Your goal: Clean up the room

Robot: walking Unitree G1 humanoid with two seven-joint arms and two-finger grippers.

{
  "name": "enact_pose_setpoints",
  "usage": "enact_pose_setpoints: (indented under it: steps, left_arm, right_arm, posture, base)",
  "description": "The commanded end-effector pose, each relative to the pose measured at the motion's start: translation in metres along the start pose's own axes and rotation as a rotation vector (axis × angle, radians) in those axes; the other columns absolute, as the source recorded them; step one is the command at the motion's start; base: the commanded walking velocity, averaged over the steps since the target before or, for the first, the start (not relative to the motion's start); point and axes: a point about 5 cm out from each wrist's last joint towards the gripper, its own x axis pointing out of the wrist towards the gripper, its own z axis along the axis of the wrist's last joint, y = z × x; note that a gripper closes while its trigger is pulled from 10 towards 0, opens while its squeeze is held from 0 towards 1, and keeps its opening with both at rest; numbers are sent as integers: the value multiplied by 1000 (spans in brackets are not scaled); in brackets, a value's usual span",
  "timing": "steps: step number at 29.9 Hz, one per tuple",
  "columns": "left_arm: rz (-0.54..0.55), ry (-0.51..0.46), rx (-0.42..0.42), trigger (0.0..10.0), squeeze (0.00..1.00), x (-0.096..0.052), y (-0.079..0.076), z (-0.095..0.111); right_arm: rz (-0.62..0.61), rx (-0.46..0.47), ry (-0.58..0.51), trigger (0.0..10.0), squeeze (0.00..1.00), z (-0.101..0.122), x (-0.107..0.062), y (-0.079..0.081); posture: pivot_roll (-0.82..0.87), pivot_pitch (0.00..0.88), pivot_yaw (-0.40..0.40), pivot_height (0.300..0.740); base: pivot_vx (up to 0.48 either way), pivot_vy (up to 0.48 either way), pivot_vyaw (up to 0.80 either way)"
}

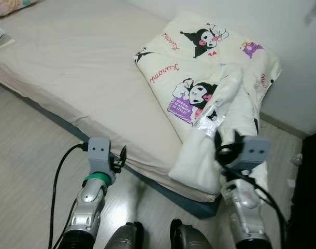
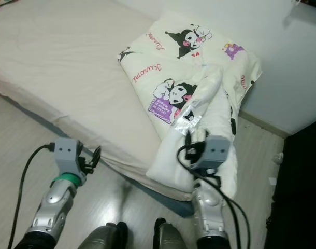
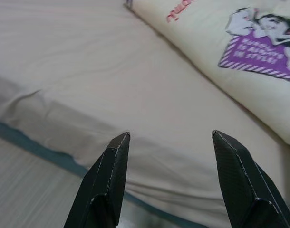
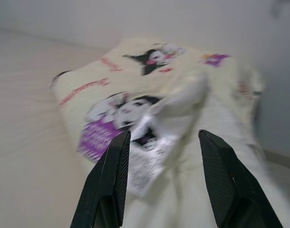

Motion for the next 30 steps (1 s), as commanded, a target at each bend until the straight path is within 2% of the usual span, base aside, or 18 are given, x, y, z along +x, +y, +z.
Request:
enact_pose_setpoints:
  steps: [1, 6, 11, 13, 16, 20, 30]
  left_arm:
    - [-26, 13, -7, 10000, 0, -3, -4, -4]
    - [-34, 20, 15, 10000, 0, 1, -3, -3]
    - [-14, 28, 33, 10000, 0, 3, 0, -2]
    - [-14, 28, 33, 10000, 0, 3, 0, -2]
    - [2, 37, 43, 10000, 0, 3, 1, -3]
    - [-9, 45, 51, 10000, 0, 4, -2, -3]
    - [-30, 57, 40, 10000, 0, 7, -8, -4]
  right_arm:
    - [-49, 11, 23, 10000, 0, 2, 4, -13]
    - [-53, -24, 122, 10000, 0, -2, 19, -24]
    - [-14, -51, 140, 10000, 0, -3, 22, -20]
    - [-14, -51, 140, 10000, 0, -3, 22, -20]
    - [19, -37, 137, 10000, 0, -5, 18, -9]
    - [22, -30, 139, 10000, 0, -7, 12, -2]
    - [11, -44, 164, 10000, 0, -9, 9, -9]
  posture:
    - [18, 130, 54, 735]
    - [10, 134, 57, 735]
    - [8, 136, 54, 735]
    - [8, 136, 54, 735]
    - [7, 141, 53, 735]
    - [-2, 146, 61, 735]
    - [-14, 151, 68, 735]
  base:
    - [0, 0, 0]
    - [0, 0, 0]
    - [0, 0, 0]
    - [0, 0, 0]
    - [0, 0, 0]
    - [0, 0, 0]
    - [0, 0, 0]
